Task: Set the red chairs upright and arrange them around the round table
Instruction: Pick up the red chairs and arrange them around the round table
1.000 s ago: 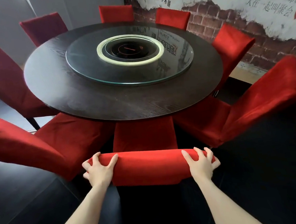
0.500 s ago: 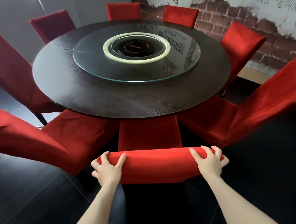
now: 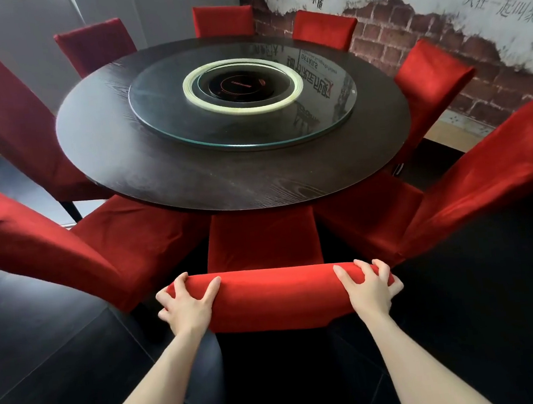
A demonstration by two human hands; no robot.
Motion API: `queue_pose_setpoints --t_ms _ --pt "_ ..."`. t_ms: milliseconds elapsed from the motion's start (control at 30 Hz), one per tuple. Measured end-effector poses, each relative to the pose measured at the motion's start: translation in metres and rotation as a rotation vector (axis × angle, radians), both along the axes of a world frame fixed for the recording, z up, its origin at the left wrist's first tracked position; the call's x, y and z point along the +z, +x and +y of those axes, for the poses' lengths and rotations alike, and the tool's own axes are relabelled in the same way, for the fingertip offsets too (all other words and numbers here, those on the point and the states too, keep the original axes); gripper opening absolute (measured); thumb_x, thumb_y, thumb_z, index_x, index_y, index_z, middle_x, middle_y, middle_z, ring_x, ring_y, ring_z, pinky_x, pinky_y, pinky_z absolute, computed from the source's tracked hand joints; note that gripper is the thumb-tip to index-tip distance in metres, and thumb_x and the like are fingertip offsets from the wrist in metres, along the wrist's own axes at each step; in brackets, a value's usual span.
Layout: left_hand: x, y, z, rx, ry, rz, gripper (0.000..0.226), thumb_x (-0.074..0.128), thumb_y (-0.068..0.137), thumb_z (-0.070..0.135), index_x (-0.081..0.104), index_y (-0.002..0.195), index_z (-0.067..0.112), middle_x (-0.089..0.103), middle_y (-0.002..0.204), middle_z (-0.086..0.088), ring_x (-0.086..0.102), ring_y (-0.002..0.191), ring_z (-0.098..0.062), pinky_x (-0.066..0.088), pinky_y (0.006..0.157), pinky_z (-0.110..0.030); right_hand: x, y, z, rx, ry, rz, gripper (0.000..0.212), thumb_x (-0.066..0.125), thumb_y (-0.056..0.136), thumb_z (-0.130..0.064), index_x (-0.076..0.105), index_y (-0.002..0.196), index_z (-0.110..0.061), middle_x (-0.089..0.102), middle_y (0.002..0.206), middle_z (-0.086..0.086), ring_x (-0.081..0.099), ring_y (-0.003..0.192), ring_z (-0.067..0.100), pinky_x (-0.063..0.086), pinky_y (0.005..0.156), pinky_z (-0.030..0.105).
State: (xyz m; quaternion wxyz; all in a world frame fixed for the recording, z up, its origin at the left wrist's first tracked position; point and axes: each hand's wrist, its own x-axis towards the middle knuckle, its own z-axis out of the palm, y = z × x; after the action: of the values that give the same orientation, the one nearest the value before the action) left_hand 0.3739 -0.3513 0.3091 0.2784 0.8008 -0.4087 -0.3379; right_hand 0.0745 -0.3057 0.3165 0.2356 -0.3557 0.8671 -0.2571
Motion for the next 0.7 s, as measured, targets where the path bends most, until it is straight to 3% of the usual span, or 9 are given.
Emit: queue_pose_setpoints --t_ms 700 --pt "-0.004 -0.02 0.01 0.021 -0.013 0.01 0.072 0.072 0.078 0.057 0.045 0.137 0.025 0.025 0.141 -0.013 0.03 0.127 -0.046 0.033 0.11 -0.051 -0.001 -0.023 -0.003 0.038 0.012 0.032 0.055 0.059 0.086 -0.062 0.059 0.129 -0.027 0.026 0.15 -0.004 0.011 0.134 0.031 0.04 0.1 0.057"
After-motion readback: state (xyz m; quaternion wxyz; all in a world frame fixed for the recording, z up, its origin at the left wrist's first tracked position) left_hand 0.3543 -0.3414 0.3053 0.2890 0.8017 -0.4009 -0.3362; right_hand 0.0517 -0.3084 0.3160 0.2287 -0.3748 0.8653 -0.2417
